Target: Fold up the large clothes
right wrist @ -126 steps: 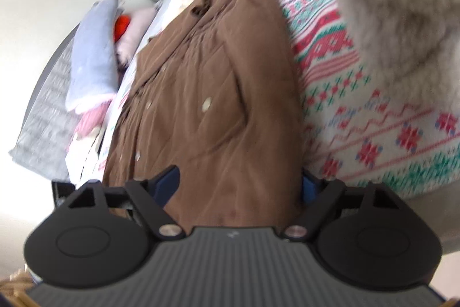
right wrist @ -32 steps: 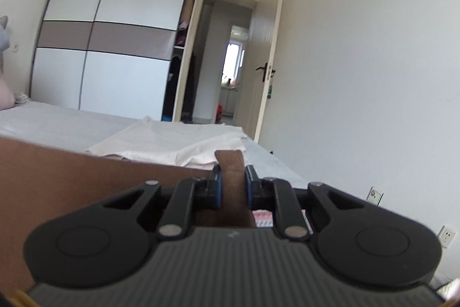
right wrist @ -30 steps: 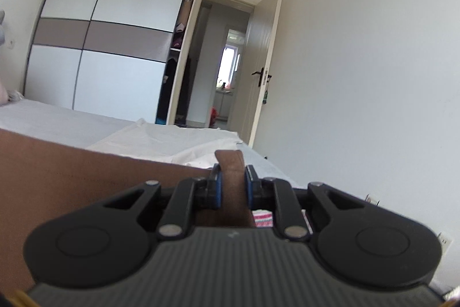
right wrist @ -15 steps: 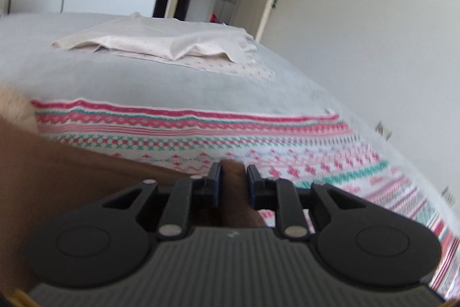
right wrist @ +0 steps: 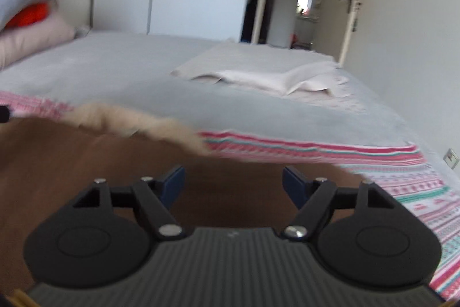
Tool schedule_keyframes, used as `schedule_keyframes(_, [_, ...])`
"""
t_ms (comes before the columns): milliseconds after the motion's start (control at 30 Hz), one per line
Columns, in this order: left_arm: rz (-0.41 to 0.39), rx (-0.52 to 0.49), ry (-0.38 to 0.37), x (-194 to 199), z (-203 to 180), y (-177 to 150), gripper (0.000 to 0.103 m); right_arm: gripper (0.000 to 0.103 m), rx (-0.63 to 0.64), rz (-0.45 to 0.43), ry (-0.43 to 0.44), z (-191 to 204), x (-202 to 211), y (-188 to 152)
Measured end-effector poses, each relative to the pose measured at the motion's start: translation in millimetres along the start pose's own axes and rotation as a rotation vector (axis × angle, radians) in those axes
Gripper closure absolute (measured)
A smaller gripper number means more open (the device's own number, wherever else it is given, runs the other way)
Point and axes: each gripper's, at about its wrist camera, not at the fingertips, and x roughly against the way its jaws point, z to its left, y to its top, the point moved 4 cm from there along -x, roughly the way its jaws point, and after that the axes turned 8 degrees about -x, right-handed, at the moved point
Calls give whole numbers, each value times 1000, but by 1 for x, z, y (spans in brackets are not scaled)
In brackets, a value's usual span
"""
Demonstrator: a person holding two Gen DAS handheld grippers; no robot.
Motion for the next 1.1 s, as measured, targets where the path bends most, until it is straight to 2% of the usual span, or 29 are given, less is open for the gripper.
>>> schedule_keyframes(67, [21,-68,45,-19,7,-16,27,28,37,21,-26,0,-13,-10])
schedule_keyframes(100, [23,-65,60,-23,21,-23,27,27,20,20,-20,-11,-16,-12])
schedule_keyframes(200, [58,24,124,-27,81,-40,27,24,-59,40,-96,-74,-24,-18])
schedule_keyframes(233, [78,64,152,-27,103,-48,27,20,-114,46,-108,-101,-23,-21])
schedule_keyframes(267, [114,112,181,-28,122,-54,27,20,-205,60,-96,-128,-23,-23])
schedule_keyframes(300, [120,149,173,-24,137,-60,27,19,-305,78,-102,-152,-22,-27])
schedule_keyframes(367, [122,174,229,-13,152,-59,29,20,-433,88,-121,-182,-15,-33])
schedule_keyframes(400, [111,173,234,-5,152,-56,31,20,-443,81,-146,-187,-8,-34])
schedule_keyframes(500, [33,100,171,32,122,-37,29,21,-333,44,-127,-162,23,-25])
schedule_keyframes(633, [-27,73,-41,80,50,-19,29,20,-167,6,34,-78,72,-18])
schedule_keyframes(700, [-27,78,-141,98,14,-24,29,19,-111,13,125,-35,92,-26])
schedule_keyframes(800, [-10,53,-183,112,-19,-44,29,19,-27,40,146,4,106,-49])
schedule_keyframes(900, [71,61,-150,109,-14,-83,29,19,37,75,73,-1,108,-78])
schedule_keyframes(967, [65,72,-122,115,5,-104,28,19,7,74,41,-31,112,-95])
schedule_keyframes(1033, [67,77,-86,125,29,-117,28,19,-88,116,-8,-74,117,-107])
schedule_keyframes(1100, [75,89,-77,135,49,-128,28,19,-108,117,-51,-111,129,-118])
